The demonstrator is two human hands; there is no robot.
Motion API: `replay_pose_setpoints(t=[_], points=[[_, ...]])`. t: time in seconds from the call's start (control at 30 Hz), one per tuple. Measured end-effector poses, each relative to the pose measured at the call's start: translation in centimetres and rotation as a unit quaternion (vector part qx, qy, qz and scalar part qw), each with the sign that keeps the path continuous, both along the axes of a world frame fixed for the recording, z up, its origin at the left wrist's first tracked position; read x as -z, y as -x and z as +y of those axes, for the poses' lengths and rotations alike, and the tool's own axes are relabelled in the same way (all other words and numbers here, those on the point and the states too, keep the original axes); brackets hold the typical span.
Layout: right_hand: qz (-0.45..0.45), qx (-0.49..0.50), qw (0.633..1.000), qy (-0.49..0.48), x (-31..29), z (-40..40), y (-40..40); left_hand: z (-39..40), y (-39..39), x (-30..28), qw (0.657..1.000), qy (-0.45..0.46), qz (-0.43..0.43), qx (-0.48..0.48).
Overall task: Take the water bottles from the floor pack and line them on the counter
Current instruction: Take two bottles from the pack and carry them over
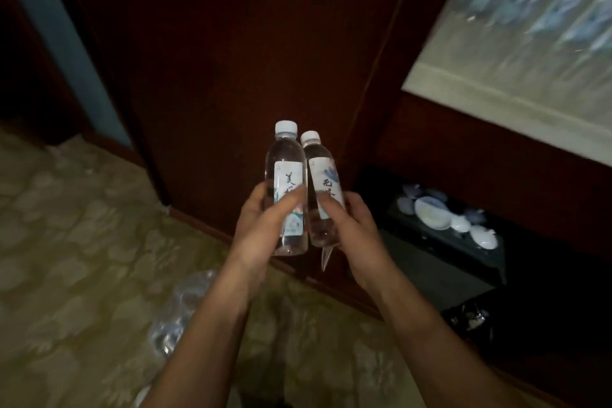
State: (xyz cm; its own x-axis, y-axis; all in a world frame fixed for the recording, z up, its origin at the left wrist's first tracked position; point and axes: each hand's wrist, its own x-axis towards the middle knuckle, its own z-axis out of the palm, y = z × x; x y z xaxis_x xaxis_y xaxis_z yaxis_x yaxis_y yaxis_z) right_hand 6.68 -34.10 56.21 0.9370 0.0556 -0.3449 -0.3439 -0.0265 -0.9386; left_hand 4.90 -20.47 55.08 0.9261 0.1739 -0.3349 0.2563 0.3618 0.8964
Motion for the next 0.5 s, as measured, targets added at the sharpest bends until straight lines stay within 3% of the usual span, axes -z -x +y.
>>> replay_pose_setpoints(t=[0.2, 0.5], points=[[-0.147, 0.056, 0.987, -0.011, -7.1, -7.5, 0.7, -7.9, -0.8, -7.0, 0.993, -0.023, -0.107, 0.047], [-0.312, 0.212, 0.924, -0.059, -15.6, -17.5, -0.8, -19.5, -5.3, -16.7, 0.955, -0.047, -0.258, 0.135]])
